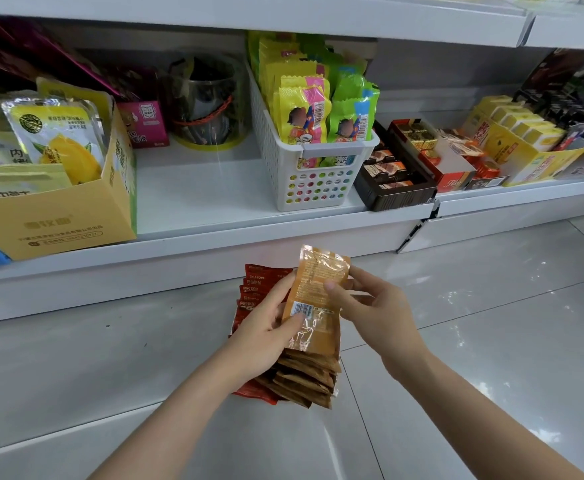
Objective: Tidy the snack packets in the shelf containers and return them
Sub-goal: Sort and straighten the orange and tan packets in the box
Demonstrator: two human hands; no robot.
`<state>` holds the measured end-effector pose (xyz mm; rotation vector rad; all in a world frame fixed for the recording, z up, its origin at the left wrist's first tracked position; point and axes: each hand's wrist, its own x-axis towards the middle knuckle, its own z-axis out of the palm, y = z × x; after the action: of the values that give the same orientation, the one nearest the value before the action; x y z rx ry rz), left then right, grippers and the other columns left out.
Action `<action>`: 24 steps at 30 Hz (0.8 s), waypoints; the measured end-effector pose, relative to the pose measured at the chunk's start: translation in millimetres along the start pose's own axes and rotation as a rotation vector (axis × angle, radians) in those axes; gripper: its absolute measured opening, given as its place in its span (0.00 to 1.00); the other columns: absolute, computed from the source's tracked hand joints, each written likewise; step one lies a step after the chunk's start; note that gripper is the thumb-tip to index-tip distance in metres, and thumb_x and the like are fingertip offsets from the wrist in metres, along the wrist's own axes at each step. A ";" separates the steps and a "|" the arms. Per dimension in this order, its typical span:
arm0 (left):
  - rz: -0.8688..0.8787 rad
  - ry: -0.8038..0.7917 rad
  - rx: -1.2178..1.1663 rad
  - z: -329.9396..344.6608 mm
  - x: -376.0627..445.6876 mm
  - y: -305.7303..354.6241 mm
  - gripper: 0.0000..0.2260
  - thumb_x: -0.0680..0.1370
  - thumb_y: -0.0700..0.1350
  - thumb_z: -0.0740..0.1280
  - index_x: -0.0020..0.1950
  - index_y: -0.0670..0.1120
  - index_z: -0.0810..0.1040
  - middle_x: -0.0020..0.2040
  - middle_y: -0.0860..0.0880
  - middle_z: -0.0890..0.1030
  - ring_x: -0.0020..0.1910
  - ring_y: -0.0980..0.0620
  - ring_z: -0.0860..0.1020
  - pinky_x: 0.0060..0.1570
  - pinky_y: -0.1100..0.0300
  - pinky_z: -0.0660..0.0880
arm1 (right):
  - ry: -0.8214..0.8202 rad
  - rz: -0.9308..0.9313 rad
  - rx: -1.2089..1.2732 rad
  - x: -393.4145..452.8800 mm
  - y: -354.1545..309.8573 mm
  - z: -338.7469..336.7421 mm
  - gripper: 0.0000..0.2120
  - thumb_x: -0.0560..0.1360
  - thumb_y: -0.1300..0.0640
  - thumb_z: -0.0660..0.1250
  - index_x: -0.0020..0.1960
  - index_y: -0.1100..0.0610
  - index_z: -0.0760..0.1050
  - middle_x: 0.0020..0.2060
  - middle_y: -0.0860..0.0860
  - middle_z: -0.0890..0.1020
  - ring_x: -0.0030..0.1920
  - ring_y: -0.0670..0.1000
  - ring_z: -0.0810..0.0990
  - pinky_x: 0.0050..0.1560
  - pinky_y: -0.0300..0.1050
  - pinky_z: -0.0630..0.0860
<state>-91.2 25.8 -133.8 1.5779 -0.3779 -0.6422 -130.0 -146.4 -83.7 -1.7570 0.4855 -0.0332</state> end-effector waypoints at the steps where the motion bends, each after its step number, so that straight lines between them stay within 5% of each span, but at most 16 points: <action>1: 0.010 0.004 0.037 1.3 0.3 1.1 0.27 0.83 0.45 0.62 0.67 0.78 0.62 0.67 0.63 0.76 0.67 0.58 0.75 0.64 0.53 0.76 | -0.042 -0.020 -0.051 -2.7 -0.9 2.3 0.14 0.71 0.42 0.73 0.56 0.40 0.80 0.42 0.38 0.83 0.44 0.37 0.82 0.35 0.33 0.79; 4: 0.045 -0.059 0.172 6.2 0.8 5.7 0.21 0.82 0.54 0.63 0.68 0.78 0.63 0.66 0.63 0.75 0.62 0.63 0.76 0.63 0.57 0.75 | -0.162 0.042 0.045 -6.5 0.8 12.2 0.21 0.69 0.36 0.71 0.56 0.45 0.78 0.44 0.41 0.83 0.47 0.42 0.84 0.46 0.40 0.82; 8: 0.005 -0.155 0.269 4.2 0.9 12.1 0.25 0.71 0.70 0.66 0.67 0.74 0.69 0.61 0.69 0.71 0.63 0.67 0.72 0.66 0.59 0.71 | -0.063 0.239 0.269 6.5 -4.1 -0.7 0.13 0.82 0.51 0.62 0.54 0.59 0.80 0.46 0.55 0.87 0.49 0.55 0.86 0.54 0.55 0.82; 11: -0.016 -0.142 0.495 -1.2 0.9 8.0 0.20 0.72 0.70 0.63 0.61 0.67 0.73 0.59 0.68 0.74 0.59 0.67 0.74 0.61 0.60 0.74 | 0.025 0.213 0.348 17.8 -10.0 -27.7 0.09 0.80 0.55 0.65 0.52 0.61 0.79 0.43 0.55 0.87 0.44 0.55 0.87 0.46 0.50 0.84; 14: 0.060 -0.215 0.779 0.1 -1.8 -1.3 0.20 0.72 0.70 0.63 0.59 0.62 0.75 0.53 0.67 0.75 0.56 0.68 0.70 0.53 0.69 0.69 | 0.091 0.205 0.361 26.5 -10.1 -47.5 0.12 0.77 0.56 0.69 0.55 0.64 0.78 0.46 0.57 0.87 0.46 0.55 0.87 0.48 0.52 0.83; 20: 0.106 -0.208 0.784 -1.5 -0.4 -8.3 0.18 0.72 0.67 0.65 0.59 0.61 0.78 0.51 0.67 0.75 0.56 0.67 0.69 0.50 0.71 0.66 | 0.011 0.230 0.450 33.9 -4.9 -53.8 0.13 0.82 0.53 0.62 0.59 0.62 0.76 0.47 0.56 0.86 0.49 0.54 0.85 0.53 0.55 0.82; 24: 0.143 -0.196 0.832 -5.7 -6.1 -10.4 0.19 0.74 0.67 0.64 0.60 0.60 0.78 0.51 0.67 0.75 0.55 0.65 0.71 0.53 0.66 0.71 | 0.063 0.002 0.242 34.0 6.1 -41.8 0.10 0.80 0.54 0.66 0.53 0.59 0.82 0.44 0.55 0.87 0.47 0.53 0.86 0.49 0.47 0.84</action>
<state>-94.0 35.3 -142.9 2.2459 -0.9872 -0.5557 -112.6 -197.7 -87.1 -1.5210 0.5074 -0.1402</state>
